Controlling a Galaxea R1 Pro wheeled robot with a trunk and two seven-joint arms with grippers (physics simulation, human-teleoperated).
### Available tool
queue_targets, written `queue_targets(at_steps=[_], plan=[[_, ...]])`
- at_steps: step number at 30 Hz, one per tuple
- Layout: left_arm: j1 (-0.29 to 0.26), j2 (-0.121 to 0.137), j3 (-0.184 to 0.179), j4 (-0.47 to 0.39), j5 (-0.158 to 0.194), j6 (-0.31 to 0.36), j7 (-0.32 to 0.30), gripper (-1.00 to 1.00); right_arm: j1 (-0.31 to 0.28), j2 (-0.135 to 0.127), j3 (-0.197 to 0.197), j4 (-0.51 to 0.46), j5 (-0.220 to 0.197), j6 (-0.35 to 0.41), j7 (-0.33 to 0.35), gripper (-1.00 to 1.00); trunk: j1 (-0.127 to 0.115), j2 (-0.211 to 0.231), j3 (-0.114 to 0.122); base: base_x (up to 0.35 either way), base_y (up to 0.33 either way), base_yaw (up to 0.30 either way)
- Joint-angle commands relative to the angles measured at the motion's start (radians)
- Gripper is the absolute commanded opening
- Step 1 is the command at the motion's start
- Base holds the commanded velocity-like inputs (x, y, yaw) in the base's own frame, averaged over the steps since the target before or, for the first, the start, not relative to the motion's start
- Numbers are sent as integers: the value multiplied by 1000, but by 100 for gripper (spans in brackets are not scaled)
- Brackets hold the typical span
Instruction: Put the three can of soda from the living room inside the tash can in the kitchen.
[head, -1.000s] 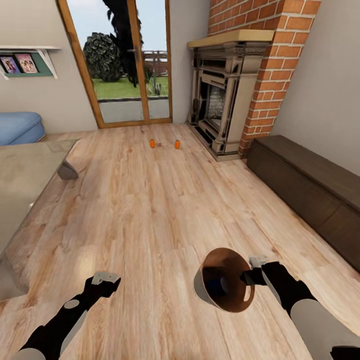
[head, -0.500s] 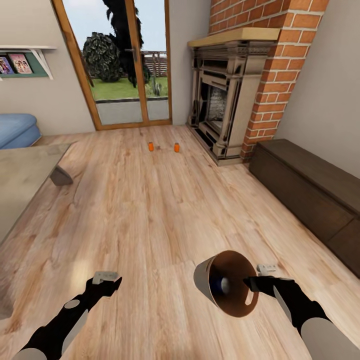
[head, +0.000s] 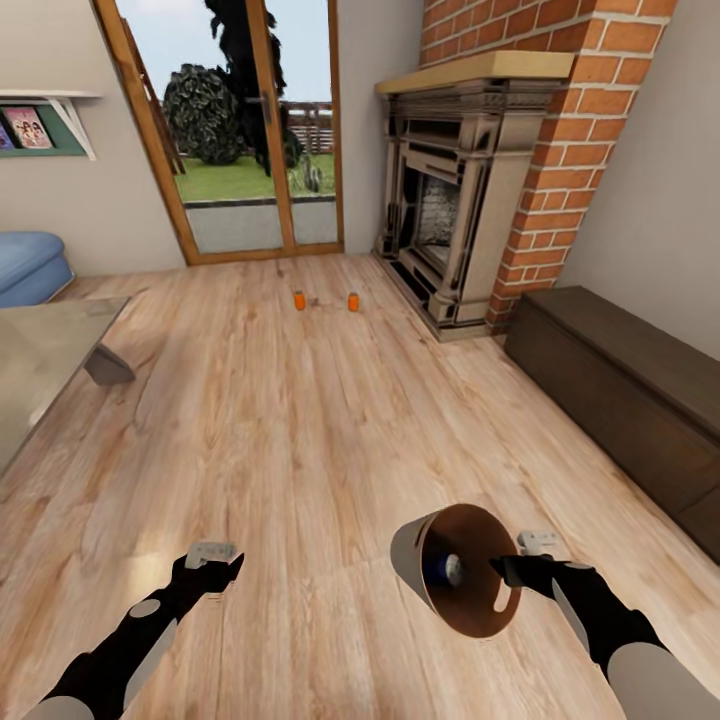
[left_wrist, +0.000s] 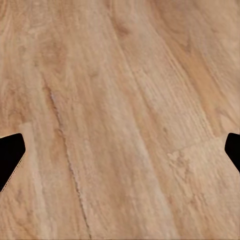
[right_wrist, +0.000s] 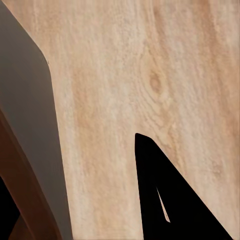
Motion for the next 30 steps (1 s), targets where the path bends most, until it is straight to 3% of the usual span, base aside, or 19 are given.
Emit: queue_targets(at_steps=[1, 6, 12, 16, 19, 24, 30], plan=[[0, 0, 0, 0, 0, 0, 0, 100, 0, 0, -2, -1, -14, 3, 4, -100, 0, 0, 0, 323, 0, 0], [0, -1, -1, 1, 0, 0, 1, 100, 0, 2, -2, -10, -13, 51, -19, -100, 0, 0, 0, 323, 0, 0], [0, -1, -2, 2, 0, -1, 2, 100, -1, 5, 2, -25, -7, 233, -27, -100, 0, 0, 0, 323, 0, 0], [0, -2, -2, 2, 0, -2, 3, 100, -11, 8, 10, -58, -2, 395, -29, -100, 0, 0, 0, 323, 0, 0], [0, -2, -2, 1, 0, -2, 3, 100, -45, 12, 47, -84, 0, 518, -29, -100, 0, 0, 0, 323, 0, 0], [0, -2, -2, 0, 0, -2, 3, 100, -73, 10, 86, -97, 1, 577, -33, -100, 0, 0, 0, 323, 0, 0], [0, -2, -2, 0, 0, -2, 3, 100, -82, 17, 104, -100, -4, 588, -231, -100, 0, 0, 0, 323, 0, 0]])
